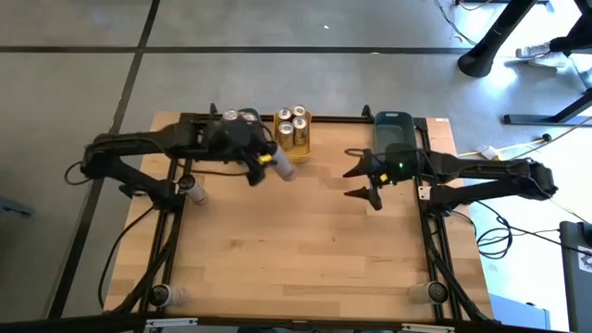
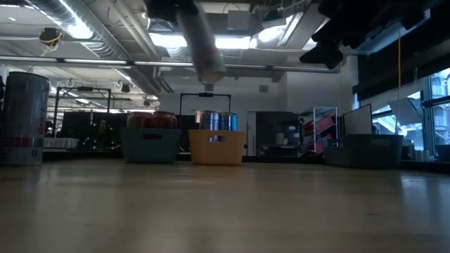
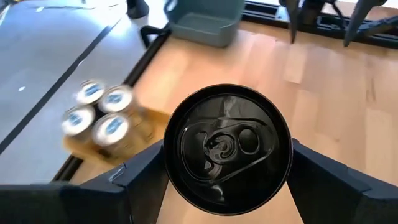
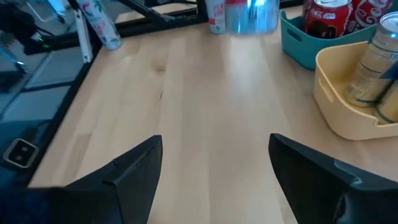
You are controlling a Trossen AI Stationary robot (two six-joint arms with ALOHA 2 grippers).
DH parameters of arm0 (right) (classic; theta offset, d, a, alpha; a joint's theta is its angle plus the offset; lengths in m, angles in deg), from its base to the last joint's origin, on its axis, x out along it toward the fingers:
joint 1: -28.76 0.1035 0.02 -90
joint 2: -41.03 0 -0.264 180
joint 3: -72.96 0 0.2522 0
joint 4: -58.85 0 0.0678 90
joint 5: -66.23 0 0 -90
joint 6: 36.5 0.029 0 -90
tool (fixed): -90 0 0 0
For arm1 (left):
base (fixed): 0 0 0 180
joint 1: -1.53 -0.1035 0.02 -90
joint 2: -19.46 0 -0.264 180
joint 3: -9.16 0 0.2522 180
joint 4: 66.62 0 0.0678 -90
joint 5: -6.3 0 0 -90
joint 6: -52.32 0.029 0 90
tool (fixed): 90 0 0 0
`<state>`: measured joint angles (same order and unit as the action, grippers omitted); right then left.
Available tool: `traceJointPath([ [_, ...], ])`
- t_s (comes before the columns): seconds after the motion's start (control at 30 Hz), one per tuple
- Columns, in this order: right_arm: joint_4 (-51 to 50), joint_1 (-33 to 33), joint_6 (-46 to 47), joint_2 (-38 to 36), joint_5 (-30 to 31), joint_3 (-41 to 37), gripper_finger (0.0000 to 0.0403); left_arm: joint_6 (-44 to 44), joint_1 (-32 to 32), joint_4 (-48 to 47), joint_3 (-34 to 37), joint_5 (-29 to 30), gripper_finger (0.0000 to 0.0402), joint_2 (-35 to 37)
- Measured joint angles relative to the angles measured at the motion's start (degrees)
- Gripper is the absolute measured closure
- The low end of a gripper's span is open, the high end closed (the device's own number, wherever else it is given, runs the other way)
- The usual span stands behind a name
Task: Sort soda cans
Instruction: Put the top white-pink soda can into the blue bin
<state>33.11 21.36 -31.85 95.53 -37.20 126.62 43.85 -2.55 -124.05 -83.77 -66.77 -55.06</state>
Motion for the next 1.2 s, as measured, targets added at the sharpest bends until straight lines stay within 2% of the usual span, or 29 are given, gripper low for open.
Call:
traceJointPath([
  [0.23, 1.66, 8.28, -0.14, 0.01, 9.16, -1.74, 0.011, 2.28, 3.78, 8.53, 0.0, -0.04, 0.0125, -9.86],
  [0.57, 1.41, 11.17, 5.5, 0.01, 11.64, -4.87, 0.011, 4.66, 4.99, 19.39, 0.0, -0.04, 0.0125, -23.38],
  [0.97, 1.64, 11.14, 5.4, 0.15, 17.4, -5.59, 0.011, 5.66, 4.86, 18.36, 0.0, -0.07, 0.0125, -26.49],
  [1.2, 1.63, 11.14, 5.4, 0.15, 17.53, -5.59, 0.011, 6.21, 4.9, 15.43, 0.0, -0.26, 0.0125, -26.46],
])
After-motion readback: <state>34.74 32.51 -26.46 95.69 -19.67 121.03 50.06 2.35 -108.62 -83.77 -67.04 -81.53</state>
